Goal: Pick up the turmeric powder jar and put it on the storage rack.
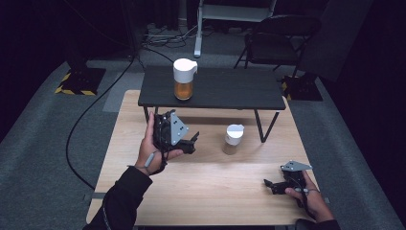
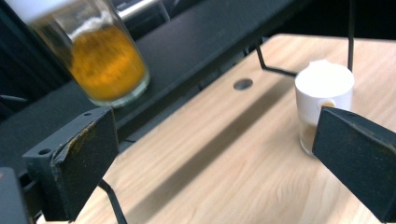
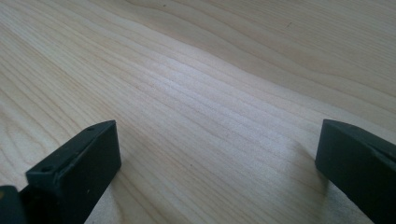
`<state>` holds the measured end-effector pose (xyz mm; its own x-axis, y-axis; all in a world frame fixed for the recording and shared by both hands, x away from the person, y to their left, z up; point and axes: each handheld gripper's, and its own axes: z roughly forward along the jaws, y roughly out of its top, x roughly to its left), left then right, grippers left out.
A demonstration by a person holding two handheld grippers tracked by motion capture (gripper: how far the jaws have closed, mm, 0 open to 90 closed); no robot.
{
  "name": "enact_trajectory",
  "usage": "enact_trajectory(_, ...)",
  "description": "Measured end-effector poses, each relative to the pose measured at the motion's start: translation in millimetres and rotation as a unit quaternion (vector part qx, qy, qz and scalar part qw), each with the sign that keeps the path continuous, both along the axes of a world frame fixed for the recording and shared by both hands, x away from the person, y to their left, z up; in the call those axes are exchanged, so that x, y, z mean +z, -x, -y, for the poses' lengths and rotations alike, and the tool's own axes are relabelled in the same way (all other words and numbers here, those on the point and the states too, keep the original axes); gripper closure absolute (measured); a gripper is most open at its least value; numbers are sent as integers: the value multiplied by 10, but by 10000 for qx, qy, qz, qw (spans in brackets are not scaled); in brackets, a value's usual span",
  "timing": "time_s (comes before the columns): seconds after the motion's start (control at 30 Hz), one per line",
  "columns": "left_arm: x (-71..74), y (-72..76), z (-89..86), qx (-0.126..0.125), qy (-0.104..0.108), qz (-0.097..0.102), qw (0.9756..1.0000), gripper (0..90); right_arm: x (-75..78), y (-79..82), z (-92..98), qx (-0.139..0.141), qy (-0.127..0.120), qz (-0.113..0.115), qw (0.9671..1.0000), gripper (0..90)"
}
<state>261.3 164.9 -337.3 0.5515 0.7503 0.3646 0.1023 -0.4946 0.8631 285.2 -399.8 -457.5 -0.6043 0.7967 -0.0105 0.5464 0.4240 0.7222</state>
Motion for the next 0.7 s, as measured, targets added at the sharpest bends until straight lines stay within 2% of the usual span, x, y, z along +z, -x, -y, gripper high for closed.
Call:
enact_trajectory(0.1, -94, 42, 23, -23, -110, -64, 9999, 6, 0, 0, 0, 2, 2, 1, 10000, 1)
enact_trajectory(0.17, -150, 60, 22, -36, -108, -121, 9999, 6, 0, 0, 0, 0, 0, 0, 10000, 1)
enact_trajectory(0.47, -417, 77, 67, 34, -239, -500, 9985, 6, 0, 0, 0, 0, 1, 1, 10000, 1)
enact_trajectory(0.57, -519, 89, 81, 120, -291, -562, 9979, 7, 0, 0, 0, 0, 1, 0, 10000, 1)
enact_trajectory(0.67, -643, 150, 145, 323, -513, -376, 9975, 12, 0, 0, 0, 0, 1, 0, 10000, 1)
enact_trajectory(0.7, -676, 140, 130, 316, -507, -439, 9972, 13, 0, 0, 0, 0, 1, 0, 10000, 1)
